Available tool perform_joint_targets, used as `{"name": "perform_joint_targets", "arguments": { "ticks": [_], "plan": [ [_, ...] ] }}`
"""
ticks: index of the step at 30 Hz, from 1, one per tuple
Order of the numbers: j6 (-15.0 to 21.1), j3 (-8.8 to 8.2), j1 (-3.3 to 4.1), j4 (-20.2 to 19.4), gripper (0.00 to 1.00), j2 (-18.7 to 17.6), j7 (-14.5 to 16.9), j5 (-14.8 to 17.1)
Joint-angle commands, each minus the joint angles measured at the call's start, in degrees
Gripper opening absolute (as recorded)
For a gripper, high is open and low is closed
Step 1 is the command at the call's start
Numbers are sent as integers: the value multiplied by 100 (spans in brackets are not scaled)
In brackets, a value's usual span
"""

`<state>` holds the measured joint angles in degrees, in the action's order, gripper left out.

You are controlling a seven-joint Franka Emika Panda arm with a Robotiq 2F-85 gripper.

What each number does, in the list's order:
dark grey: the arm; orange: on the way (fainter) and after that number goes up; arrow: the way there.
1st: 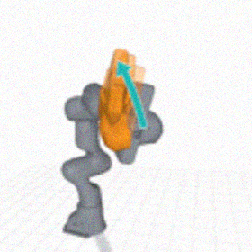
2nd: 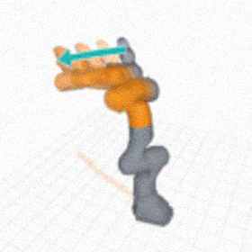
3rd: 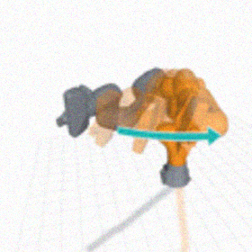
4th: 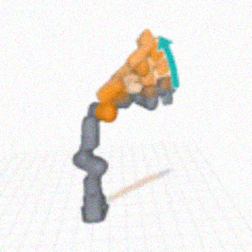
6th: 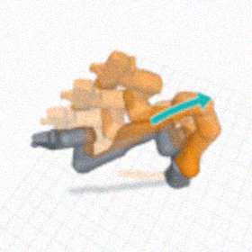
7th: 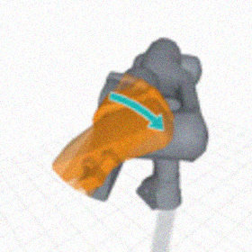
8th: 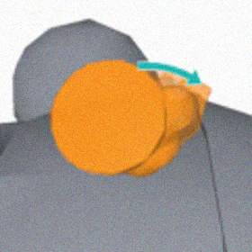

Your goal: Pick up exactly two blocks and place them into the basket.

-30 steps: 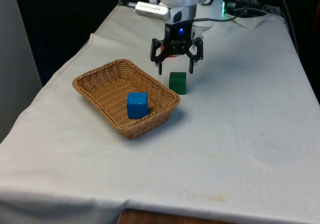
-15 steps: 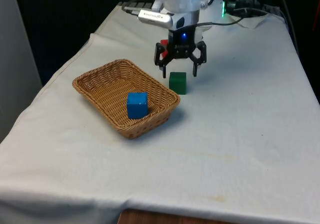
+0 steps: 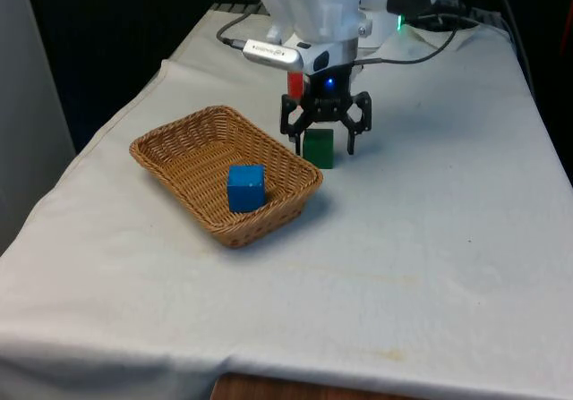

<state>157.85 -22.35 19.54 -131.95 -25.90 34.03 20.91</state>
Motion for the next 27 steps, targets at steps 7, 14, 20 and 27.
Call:
{"name": "perform_joint_targets", "arguments": {
  "ticks": [7,14,20,27],
  "plan": [
    [-23,126,-86,97,19,-80,92,229],
    [-23,126,-86,109,0,-92,92,252],
    [-80,-6,-17,29,1,52,23,155],
    [-201,-189,52,-166,1,407,-34,6]
  ]
}}
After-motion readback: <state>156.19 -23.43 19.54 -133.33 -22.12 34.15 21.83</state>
